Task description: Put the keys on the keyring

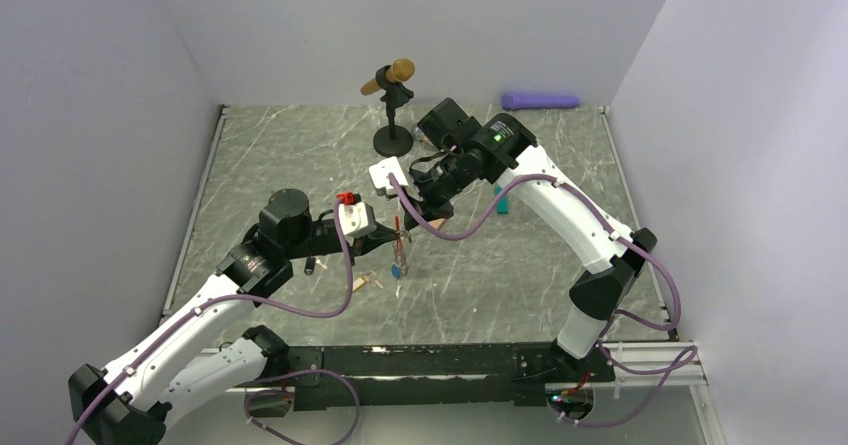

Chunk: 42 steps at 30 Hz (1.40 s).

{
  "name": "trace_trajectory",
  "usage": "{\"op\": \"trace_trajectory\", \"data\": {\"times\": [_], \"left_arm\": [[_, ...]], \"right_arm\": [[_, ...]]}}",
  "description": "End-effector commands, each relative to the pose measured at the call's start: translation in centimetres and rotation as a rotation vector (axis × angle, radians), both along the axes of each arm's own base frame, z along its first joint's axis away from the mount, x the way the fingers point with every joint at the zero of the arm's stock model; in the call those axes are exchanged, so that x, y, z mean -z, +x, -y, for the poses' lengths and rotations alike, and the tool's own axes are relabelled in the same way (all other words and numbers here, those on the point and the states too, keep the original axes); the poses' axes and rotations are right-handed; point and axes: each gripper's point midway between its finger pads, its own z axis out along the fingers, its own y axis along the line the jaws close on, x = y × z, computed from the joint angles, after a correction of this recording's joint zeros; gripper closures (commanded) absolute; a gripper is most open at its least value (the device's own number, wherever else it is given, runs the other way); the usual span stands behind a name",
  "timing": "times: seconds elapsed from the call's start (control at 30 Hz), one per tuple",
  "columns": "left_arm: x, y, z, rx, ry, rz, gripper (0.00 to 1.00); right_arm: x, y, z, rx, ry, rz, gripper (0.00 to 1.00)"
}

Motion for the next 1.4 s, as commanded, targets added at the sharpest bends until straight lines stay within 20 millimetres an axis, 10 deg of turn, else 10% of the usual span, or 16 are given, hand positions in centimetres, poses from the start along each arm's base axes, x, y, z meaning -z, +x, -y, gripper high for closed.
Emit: {"op": "trace_trajectory", "data": {"times": [0.0, 1.37], "left_arm": [[-3.3, 0.45, 0.23, -0.008, -0.066, 0.07, 1.0], [-3.55, 0.28, 0.26, 0.002, -0.081, 0.071, 1.0]], "right_arm": [[-1.08, -0.18, -0.13, -0.016, 0.036, 0.007, 1.0], [-0.6, -0.22, -0.36, -0.024, 0.031, -0.01, 1.0]]}}
